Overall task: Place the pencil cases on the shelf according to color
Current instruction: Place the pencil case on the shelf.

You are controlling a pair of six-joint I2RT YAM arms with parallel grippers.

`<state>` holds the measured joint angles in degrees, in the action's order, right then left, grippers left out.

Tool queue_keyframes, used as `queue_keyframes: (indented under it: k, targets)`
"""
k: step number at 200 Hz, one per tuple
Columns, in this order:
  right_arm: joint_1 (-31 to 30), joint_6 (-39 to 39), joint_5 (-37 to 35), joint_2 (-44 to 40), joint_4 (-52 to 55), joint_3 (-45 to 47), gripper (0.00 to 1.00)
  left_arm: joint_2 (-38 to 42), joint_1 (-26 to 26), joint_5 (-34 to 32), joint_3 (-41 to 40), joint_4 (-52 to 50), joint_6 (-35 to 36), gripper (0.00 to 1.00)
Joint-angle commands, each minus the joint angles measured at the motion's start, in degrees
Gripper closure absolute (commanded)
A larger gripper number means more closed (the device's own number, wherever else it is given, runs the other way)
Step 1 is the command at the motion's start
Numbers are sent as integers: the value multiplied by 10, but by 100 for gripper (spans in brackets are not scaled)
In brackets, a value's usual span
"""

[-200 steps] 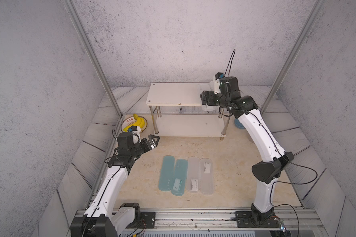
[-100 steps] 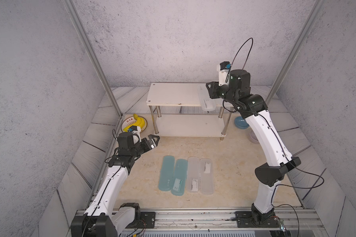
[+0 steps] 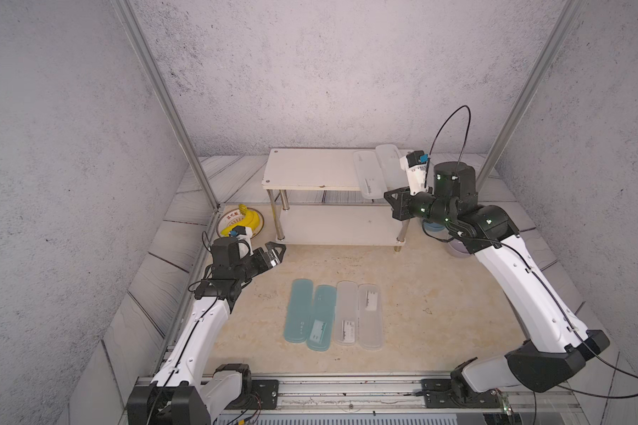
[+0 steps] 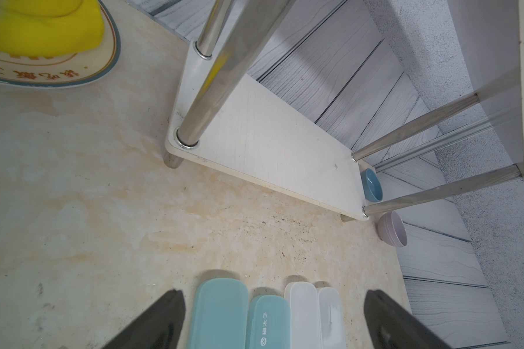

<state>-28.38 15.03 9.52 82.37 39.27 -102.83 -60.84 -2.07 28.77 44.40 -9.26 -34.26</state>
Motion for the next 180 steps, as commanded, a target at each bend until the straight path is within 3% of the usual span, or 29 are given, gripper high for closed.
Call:
queue_keyframes:
  k: [1,180]
  targets:
    - [-2,9,18,16,-2,24,100,-3,-4,-3,5,-6,15,1]
    - [-1,-11,-49,161,-6,-88,100,-7,-3,-7,6,-14,19,1]
